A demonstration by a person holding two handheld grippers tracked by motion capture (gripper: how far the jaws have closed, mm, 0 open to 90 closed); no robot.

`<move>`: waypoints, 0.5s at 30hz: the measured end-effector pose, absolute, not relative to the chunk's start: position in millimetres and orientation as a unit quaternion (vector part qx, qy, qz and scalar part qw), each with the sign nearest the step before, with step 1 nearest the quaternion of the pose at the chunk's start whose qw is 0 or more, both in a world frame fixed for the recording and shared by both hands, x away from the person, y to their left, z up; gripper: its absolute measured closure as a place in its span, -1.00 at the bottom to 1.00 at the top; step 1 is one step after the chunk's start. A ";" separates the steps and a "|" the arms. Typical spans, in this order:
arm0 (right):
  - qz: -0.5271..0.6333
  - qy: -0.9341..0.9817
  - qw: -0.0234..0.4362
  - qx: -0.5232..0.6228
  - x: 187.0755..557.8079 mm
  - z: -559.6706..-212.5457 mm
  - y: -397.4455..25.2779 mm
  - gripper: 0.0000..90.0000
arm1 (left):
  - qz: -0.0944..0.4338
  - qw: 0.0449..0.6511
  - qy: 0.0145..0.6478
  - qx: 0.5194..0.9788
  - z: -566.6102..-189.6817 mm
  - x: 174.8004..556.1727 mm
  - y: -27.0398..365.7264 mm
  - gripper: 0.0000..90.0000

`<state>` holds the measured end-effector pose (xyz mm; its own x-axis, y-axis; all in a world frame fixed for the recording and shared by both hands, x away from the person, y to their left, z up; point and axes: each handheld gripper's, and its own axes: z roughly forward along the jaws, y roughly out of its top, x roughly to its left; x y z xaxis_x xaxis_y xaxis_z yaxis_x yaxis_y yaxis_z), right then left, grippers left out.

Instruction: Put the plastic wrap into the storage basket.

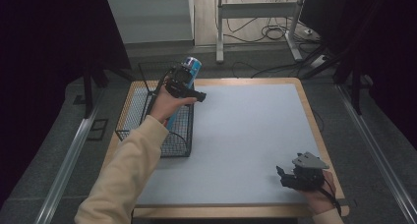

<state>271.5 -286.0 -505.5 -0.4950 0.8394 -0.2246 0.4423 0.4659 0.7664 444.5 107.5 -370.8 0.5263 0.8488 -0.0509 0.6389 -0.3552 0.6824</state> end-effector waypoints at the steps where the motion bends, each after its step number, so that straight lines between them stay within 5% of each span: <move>1: 0.328 0.800 0.302 0.401 271.7 -505.4 -285.7 -0.67 | 0.158 0.330 0.454 0.813 -370.3 439.9 106.7 -0.69; 15: 0.331 0.795 0.312 0.401 268.2 -502.2 -290.8 -0.67 | 0.124 0.381 0.372 0.837 -378.6 366.2 70.9 -0.61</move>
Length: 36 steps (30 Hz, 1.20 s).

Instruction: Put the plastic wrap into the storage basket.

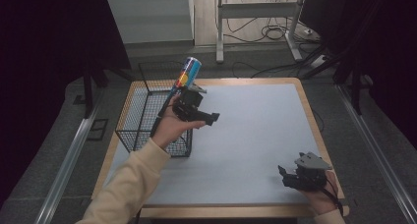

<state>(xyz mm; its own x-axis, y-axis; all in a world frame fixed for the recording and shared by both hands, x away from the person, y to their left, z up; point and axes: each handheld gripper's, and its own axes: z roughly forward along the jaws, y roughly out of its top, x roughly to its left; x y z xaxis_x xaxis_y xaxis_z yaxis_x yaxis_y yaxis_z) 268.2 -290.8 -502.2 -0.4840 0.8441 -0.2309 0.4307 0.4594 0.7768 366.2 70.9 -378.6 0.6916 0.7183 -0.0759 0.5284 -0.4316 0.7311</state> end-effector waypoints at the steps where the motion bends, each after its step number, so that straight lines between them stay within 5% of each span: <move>1: 0.331 0.794 0.313 0.402 267.4 -501.7 -290.5 -0.67 | 0.120 0.381 0.364 0.842 -381.6 360.3 67.3 -0.61; 16: 0.320 0.796 0.317 0.405 264.2 -505.3 -293.5 -0.67 | 0.109 0.389 0.327 0.854 -461.0 292.8 58.1 -0.58; 36: 0.357 0.793 0.294 0.397 265.2 -502.9 -288.4 -0.67 | 0.099 0.367 0.357 0.853 -495.0 290.0 70.6 -0.59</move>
